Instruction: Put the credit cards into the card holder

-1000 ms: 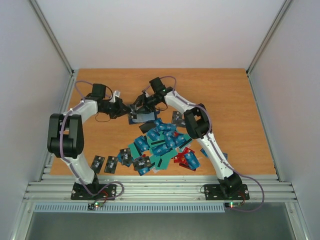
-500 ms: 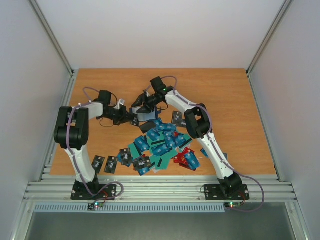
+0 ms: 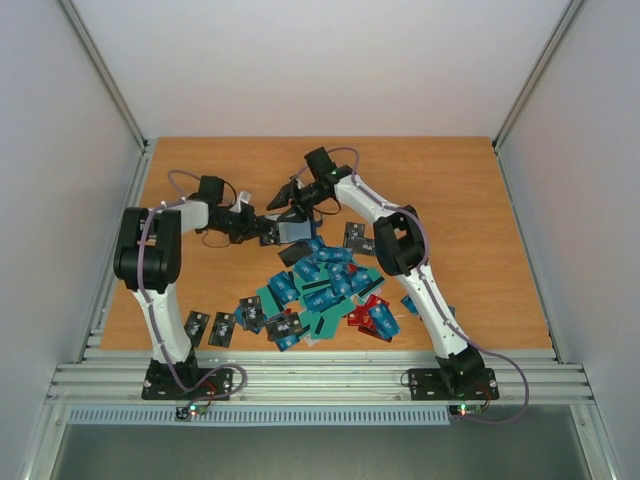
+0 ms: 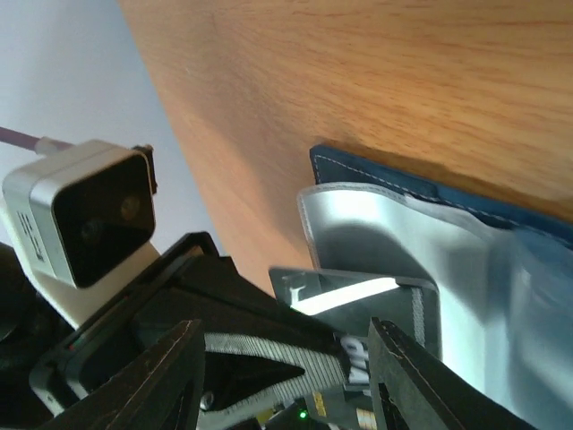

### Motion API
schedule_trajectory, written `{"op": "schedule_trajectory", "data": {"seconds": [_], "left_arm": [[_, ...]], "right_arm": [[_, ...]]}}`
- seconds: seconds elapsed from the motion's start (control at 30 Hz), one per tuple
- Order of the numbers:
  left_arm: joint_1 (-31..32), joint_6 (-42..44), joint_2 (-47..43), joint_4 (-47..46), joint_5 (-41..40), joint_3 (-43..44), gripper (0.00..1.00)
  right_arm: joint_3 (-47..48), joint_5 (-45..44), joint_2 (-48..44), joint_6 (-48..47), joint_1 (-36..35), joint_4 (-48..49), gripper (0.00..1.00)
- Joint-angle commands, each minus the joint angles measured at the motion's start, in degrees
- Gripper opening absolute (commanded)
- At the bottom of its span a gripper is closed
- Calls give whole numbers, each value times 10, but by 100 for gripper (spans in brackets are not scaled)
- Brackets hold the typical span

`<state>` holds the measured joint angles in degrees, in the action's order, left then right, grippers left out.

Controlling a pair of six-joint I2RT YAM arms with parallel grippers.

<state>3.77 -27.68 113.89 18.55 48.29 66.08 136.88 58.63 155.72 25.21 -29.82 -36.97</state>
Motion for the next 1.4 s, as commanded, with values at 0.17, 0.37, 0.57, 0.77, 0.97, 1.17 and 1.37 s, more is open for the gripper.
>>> {"op": "schedule_trajectory", "data": {"seconds": [0.17,0.37,0.57,0.77,0.97,1.17,1.37], "left_arm": [[1,-22,29,-53,16,40,0],[5,-46,39,-89,20,40,0],[11,-61,46,-129,31,37,0],[12,-69,49,-159,34,33,0],[13,-74,59,-179,35,32,0],[19,-76,67,-202,31,29,0],[26,-76,75,-205,37,31,0]], "right_arm": [[13,-33,-75,-132,29,-149,51],[-50,-59,-113,-177,45,-165,50],[-88,-87,-119,-207,49,-180,48],[-119,-97,-115,-217,52,-174,47],[-168,-99,-118,-212,61,-146,46],[-190,-94,-116,-202,61,-126,46],[-186,-91,-107,-195,61,-121,46]]}}
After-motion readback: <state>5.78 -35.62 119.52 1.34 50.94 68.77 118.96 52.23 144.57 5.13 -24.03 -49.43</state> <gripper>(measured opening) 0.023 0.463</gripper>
